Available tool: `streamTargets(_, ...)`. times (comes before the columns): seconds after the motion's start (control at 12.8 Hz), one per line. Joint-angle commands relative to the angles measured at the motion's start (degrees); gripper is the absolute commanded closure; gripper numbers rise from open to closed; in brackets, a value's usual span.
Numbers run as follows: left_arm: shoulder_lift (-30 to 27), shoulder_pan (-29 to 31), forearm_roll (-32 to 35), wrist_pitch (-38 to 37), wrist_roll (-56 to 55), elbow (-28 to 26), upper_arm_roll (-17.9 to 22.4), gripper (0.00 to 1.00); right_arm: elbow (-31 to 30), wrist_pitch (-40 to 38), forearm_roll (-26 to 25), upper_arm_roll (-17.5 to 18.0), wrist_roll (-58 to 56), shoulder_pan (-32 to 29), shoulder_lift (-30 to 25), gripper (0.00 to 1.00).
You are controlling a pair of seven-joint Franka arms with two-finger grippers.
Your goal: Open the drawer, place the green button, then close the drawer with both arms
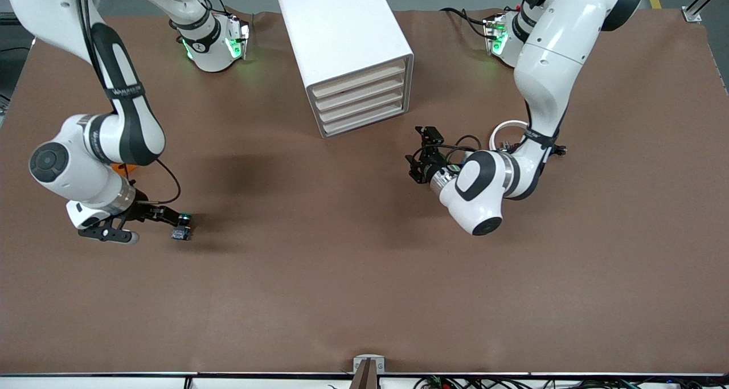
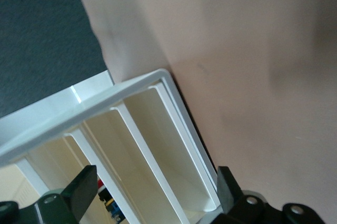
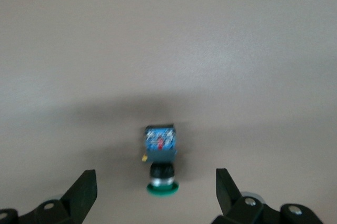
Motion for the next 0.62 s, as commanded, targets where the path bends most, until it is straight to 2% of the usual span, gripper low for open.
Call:
streamTargets(0.0,2.65,-2.89,-4.81,-0.23,-5.58,1.15,0.25,0.0,0.48,5.9,-0.86,0.52,0.09,-0.48,4.61,0.0)
streamTargets(0.16,4.58,-3.94,-10.43,-0.23,-7.78,1.15,0.25,0.0,0.47,8.9,-0.86,0.52,0.09,-0.48,7.16,0.0)
streamTargets(0.55,6.35,-7.1,-11.69,-0.23,-16.83,1.42,0.25,0.04,-0.32,11.28,-0.68,0.52,0.79,0.05,9.02,0.0)
